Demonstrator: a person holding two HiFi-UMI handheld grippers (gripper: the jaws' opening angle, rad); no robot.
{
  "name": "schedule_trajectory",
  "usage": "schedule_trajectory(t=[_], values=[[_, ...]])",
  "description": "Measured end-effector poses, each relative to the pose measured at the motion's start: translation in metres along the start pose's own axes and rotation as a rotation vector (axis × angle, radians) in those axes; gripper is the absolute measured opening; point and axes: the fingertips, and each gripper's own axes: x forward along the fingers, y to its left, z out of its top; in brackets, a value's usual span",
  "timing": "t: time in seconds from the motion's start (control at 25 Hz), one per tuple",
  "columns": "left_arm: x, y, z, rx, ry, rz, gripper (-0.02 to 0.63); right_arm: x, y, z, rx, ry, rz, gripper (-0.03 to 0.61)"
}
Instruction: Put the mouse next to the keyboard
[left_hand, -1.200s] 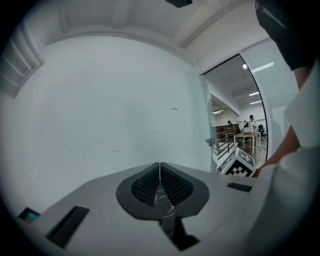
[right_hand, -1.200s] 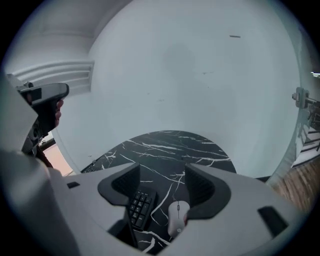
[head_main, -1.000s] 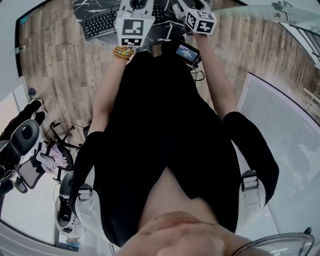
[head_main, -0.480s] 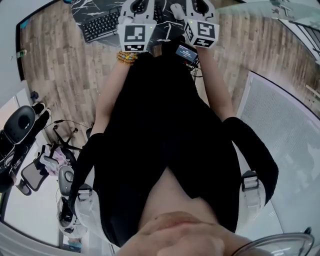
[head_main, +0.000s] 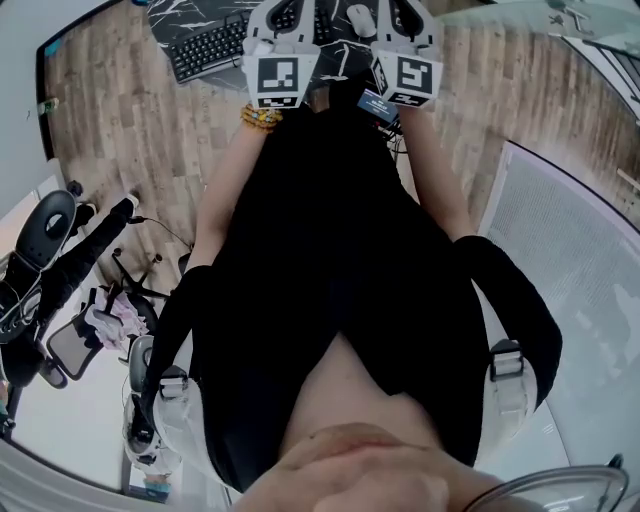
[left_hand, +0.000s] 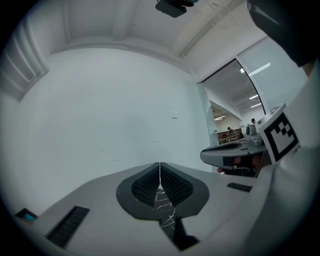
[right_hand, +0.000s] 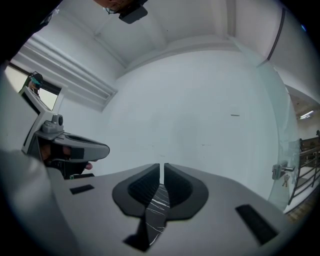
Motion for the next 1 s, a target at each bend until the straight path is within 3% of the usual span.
schedule_trajectory(t=[0.44, 1.0], values=[[-0.006, 0.002, -0.003, -0.009, 0.002, 0.0, 0.017, -0.012, 0.011, 0.019, 0.002, -0.07, 0.026, 0.041], [-0.008, 0.006, -0.008, -0.02, 0.012, 0.0, 0.017, -0.017, 0.024, 0.025, -0.035, -0.08, 0.066, 0.038]])
